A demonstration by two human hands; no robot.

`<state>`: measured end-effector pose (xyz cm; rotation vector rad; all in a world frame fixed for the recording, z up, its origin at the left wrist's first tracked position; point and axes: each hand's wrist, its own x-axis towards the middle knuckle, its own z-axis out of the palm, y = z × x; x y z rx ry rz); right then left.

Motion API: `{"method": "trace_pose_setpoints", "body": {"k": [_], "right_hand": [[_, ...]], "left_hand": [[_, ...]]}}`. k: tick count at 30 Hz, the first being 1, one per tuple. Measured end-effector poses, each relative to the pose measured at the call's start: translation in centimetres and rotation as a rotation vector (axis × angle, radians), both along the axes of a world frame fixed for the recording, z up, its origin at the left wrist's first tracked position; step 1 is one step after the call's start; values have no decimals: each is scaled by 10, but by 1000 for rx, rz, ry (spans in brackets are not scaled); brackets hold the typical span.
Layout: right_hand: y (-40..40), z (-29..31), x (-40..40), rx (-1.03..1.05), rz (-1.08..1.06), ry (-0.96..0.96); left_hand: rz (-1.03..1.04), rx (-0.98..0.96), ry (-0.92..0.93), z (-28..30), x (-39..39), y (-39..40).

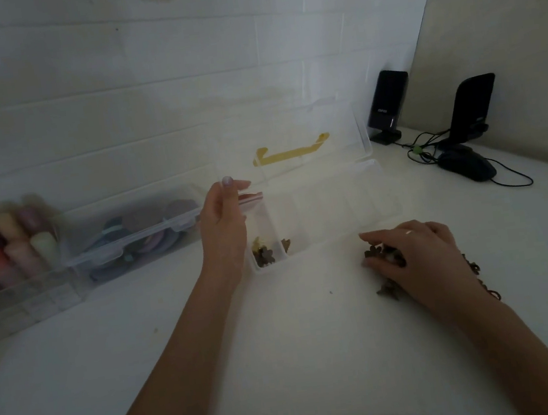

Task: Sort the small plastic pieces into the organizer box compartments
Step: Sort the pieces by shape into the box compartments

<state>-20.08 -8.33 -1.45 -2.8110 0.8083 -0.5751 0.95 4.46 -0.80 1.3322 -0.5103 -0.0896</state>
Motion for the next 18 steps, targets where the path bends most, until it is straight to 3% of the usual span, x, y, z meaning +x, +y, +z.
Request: {"method": "trace_pose_setpoints", "body": {"k": [18], "right_hand": [[-2,-3,0,248,124,-232]], "left_hand": [[8,8,6,-2,0,-2]]}}
